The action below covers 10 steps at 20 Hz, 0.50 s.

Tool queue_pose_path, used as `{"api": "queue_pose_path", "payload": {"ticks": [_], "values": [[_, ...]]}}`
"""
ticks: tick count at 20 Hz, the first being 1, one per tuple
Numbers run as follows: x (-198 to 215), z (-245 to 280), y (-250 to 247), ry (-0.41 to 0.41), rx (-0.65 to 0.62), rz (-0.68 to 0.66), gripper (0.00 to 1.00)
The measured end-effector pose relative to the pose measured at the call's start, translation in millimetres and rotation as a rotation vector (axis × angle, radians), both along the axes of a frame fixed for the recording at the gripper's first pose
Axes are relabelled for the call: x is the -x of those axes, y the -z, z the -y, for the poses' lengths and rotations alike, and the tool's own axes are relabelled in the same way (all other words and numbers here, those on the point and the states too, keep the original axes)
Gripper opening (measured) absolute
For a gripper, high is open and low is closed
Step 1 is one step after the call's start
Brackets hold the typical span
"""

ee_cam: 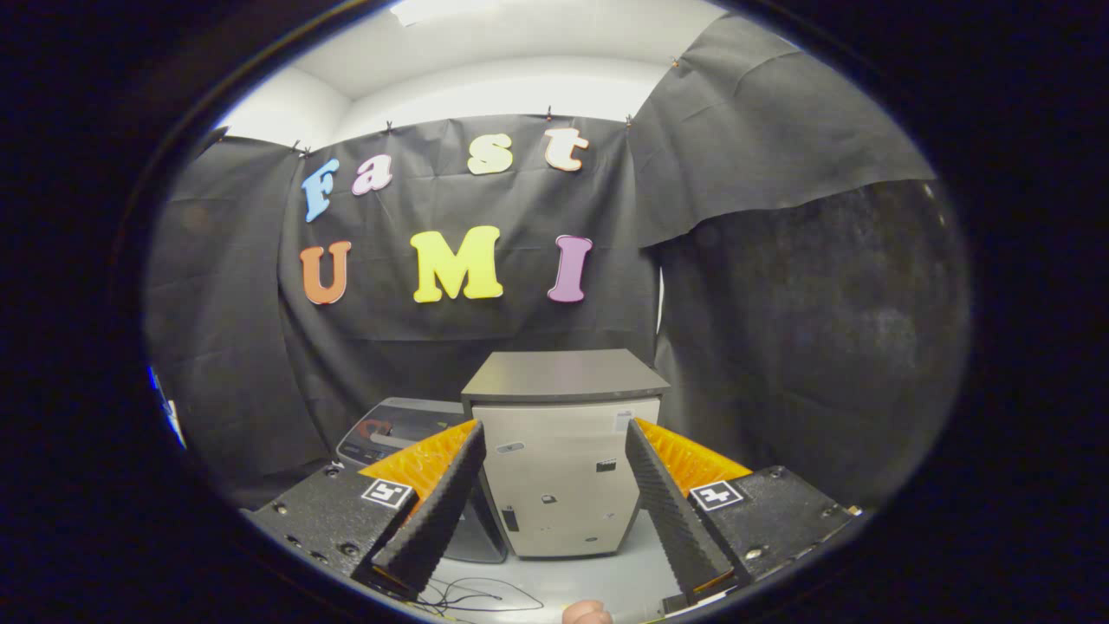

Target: Put the clothes into the washing machine and then close the washing machine lid.

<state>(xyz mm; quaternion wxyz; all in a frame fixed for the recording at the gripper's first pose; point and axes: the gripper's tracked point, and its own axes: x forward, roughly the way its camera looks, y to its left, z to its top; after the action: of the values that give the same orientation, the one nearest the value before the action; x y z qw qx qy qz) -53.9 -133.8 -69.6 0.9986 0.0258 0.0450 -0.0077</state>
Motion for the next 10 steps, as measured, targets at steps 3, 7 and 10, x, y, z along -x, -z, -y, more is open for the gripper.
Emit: {"api": "queue_pose_path", "payload": {"ticks": [3,7,10], "values": [[-1,4,1,0.001,-0.003,-0.009,1.0],[-6,12,1,0.009,-0.014,-0.014,1.0],[-11,13,3,0.017,-0.017,-0.011,1.0]]}}
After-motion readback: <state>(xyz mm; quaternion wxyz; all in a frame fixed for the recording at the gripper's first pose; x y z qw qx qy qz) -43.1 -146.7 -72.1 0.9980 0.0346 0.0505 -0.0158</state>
